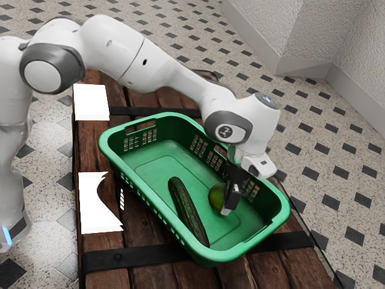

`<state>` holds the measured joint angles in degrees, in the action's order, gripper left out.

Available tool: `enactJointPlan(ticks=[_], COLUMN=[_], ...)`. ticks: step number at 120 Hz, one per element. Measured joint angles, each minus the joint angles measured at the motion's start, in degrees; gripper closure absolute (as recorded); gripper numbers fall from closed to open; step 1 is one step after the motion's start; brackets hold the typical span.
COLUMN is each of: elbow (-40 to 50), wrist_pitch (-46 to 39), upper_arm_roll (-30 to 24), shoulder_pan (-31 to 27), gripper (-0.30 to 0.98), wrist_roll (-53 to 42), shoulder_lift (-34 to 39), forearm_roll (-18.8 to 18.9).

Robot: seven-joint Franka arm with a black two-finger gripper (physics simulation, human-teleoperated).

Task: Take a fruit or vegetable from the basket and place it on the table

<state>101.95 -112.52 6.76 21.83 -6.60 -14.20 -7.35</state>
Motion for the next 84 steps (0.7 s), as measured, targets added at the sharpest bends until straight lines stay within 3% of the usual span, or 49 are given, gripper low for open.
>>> enactJointPlan(ticks=[25,54,70,84], elbow=[-0.22,-9.82,-17.75,-20.76], wrist_pitch=[-3.61,-6.98,-11.0,-14.44], upper_arm_roll=[0.15,0.78,0.38,-0.14], shoulder_pan=[0.22,12.01,19.73,21.35], gripper=[0.5,0.63,0.61,0.62], wrist_roll=[0.68,3.39,6.14,8.77], shoulder_lift=[0.12,5.53,-2.05,-7.45], forearm_roll=[1.03,3.33,4.17,4.52])
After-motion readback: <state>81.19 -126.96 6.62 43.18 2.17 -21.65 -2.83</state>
